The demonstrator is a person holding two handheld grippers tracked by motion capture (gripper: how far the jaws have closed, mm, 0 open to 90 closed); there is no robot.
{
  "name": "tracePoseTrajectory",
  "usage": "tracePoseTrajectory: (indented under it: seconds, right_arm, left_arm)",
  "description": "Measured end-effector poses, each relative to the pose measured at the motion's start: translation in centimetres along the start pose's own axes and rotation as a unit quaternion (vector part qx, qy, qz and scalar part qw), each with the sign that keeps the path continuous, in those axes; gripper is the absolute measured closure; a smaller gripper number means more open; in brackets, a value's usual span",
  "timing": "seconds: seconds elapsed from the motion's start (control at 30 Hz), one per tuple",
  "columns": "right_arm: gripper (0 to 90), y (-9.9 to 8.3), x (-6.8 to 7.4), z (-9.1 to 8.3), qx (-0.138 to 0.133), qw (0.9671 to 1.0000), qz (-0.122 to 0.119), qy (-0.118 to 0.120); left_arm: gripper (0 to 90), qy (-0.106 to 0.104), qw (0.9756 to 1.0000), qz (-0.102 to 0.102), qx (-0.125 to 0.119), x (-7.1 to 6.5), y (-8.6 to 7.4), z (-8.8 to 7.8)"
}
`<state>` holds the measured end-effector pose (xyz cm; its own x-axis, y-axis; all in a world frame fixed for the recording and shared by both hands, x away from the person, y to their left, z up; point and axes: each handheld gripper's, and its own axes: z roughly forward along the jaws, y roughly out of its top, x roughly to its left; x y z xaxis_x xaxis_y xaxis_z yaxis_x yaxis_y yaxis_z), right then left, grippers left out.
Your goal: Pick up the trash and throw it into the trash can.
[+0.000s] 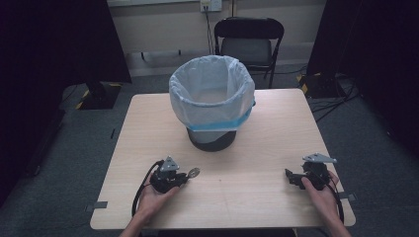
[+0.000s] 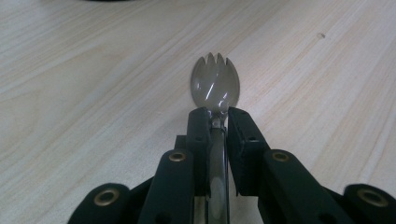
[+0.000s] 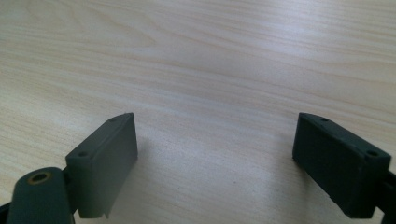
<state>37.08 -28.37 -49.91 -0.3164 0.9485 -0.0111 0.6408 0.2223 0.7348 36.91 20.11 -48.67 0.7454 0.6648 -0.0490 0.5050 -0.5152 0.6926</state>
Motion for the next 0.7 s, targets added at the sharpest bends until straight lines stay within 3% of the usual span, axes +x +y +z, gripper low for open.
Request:
tracePoseTrajectory:
  seconds: [0.13, 0.4, 0.7]
  right_arm:
    - [13.1, 0.0, 0.0, 0.0, 0.0, 1.0, 0.0, 0.0]
    - [13.1, 0.0, 0.0, 0.0, 0.0, 1.0, 0.0, 0.0]
    - [13.0, 0.0, 0.0, 0.0, 0.001, 1.0, 0.0, 0.0]
  left_arm:
    - [79.9, -0.008, 0.9999, -0.012, -0.005, 0.3, 0.0, -0.1]
    - [79.9, -0.019, 0.9977, -0.043, -0.049, 0.8, 0.2, -1.6]
    - [79.9, -0.022, 0.9947, -0.053, -0.086, 1.2, 0.9, -3.7]
